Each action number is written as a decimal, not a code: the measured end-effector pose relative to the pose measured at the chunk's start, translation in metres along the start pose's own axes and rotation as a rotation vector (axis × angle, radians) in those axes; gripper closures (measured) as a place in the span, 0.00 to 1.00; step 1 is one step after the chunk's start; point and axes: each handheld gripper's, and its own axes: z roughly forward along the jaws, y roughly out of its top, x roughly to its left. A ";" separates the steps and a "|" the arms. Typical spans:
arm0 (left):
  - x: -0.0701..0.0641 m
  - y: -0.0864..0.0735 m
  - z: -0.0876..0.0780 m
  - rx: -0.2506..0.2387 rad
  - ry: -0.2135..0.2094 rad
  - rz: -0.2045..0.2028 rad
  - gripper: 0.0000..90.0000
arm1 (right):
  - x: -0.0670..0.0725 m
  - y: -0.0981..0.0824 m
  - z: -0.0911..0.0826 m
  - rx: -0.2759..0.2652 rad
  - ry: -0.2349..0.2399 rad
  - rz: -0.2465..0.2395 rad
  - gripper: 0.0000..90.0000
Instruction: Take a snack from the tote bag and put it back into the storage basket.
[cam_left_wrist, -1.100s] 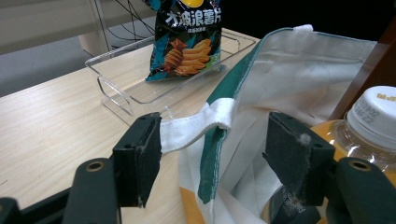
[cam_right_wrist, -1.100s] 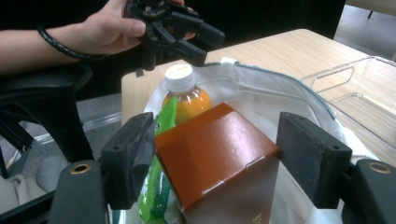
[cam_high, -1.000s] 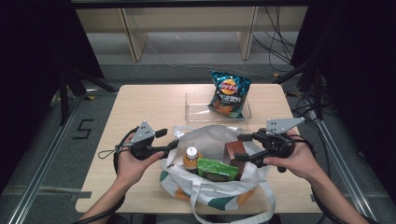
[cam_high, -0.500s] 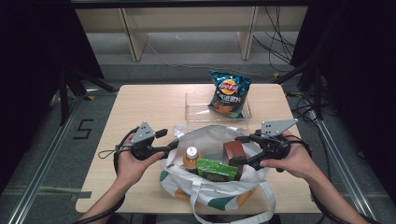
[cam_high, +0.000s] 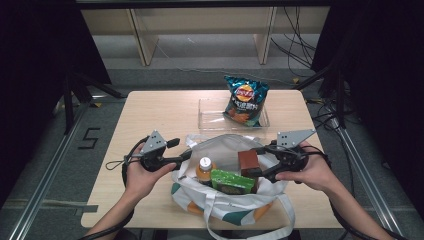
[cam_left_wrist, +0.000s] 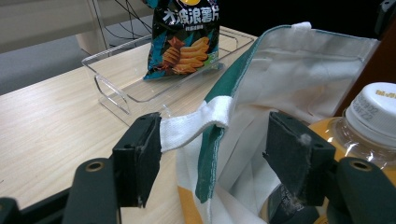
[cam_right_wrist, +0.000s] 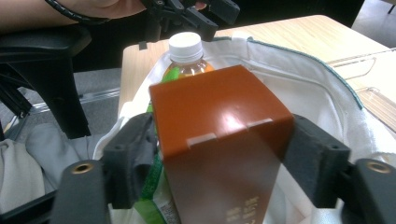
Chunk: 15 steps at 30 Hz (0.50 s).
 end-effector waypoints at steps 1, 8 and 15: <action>0.000 0.000 0.000 0.000 0.000 0.000 0.39 | 0.000 0.000 0.001 -0.008 -0.002 -0.004 0.38; 0.000 0.000 0.000 0.004 0.003 0.004 0.39 | 0.002 -0.001 0.001 -0.013 -0.018 -0.012 0.40; 0.000 0.000 0.000 0.000 -0.002 0.003 0.39 | 0.004 -0.001 0.001 -0.018 -0.041 0.031 0.37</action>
